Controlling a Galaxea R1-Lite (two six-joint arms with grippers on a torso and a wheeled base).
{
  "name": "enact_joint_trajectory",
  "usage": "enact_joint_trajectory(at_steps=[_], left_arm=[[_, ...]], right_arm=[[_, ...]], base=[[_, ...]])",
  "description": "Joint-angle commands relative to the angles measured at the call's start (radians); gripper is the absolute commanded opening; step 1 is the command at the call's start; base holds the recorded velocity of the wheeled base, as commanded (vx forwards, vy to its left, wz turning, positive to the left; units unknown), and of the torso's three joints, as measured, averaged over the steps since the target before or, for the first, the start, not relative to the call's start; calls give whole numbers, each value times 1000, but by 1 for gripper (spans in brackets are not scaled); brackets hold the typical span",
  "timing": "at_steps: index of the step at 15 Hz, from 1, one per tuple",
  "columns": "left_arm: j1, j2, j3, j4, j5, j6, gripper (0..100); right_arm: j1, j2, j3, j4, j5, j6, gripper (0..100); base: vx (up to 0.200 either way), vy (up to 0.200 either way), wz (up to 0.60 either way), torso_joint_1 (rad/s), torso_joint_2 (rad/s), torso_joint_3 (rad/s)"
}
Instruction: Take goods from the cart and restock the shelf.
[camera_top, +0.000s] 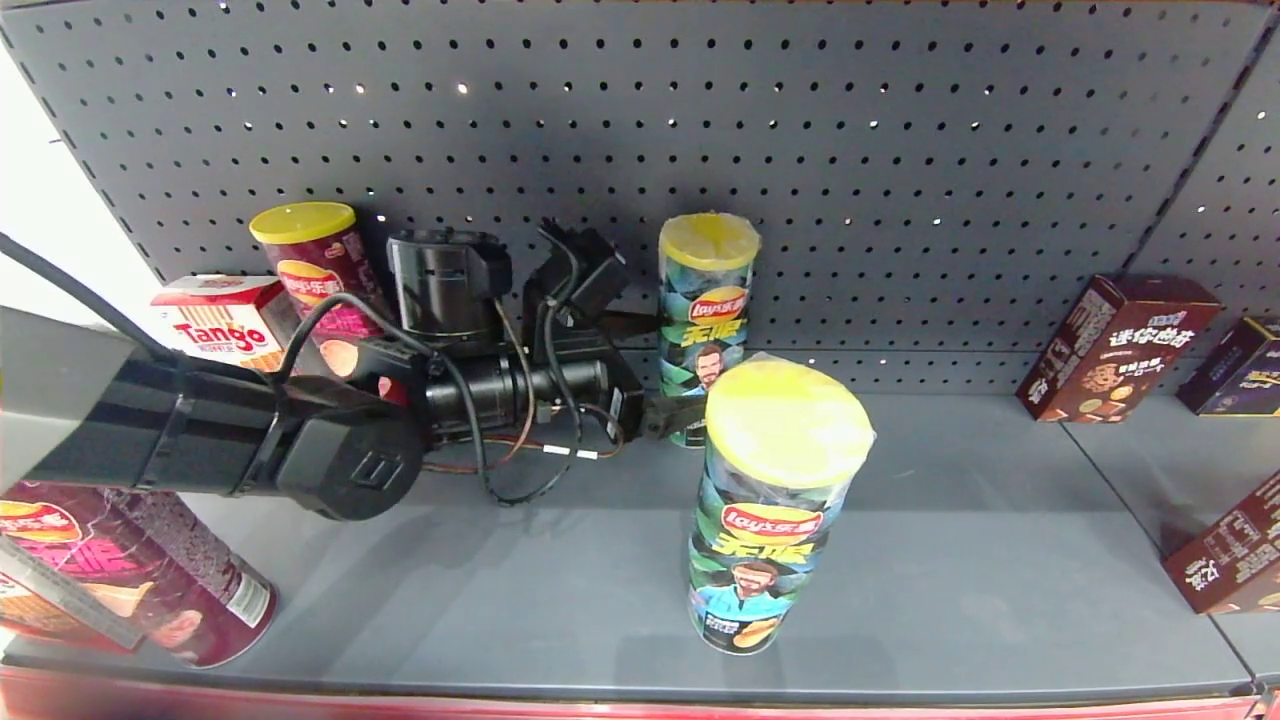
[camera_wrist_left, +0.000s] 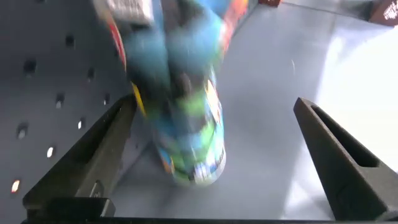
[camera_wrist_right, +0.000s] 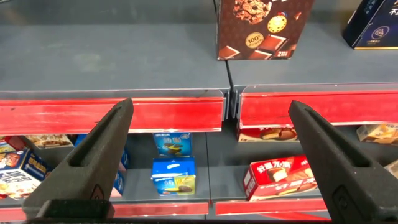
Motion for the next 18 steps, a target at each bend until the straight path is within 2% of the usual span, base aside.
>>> enact_joint_trajectory(at_steps=[1, 3, 4, 5, 10, 14, 18], left_arm=[[10, -60, 92, -45, 7, 4, 100], [8, -63, 117, -60, 65, 9, 100], [1, -63, 118, -60, 141, 11, 100], [-1, -63, 118, -60, 171, 9, 100], [1, -60, 120, -60, 237, 11, 100], [10, -60, 121, -60, 260, 11, 100], [22, -75, 172, -89, 286, 11, 100]], right_arm=[[0, 0, 1, -1, 0, 0, 100], [0, 0, 1, -1, 0, 0, 100], [0, 0, 1, -1, 0, 0, 100], [0, 0, 0, -1, 0, 0, 100], [0, 0, 0, -1, 0, 0, 100], [0, 0, 1, -1, 0, 0, 100], [0, 0, 0, -1, 0, 0, 100]], base=[[0, 0, 0, 0, 0, 0], [0, 0, 0, 0, 0, 0], [0, 0, 0, 0, 0, 0], [0, 0, 0, 0, 0, 0], [0, 0, 0, 0, 0, 0], [0, 0, 0, 0, 0, 0], [0, 0, 0, 0, 0, 0]])
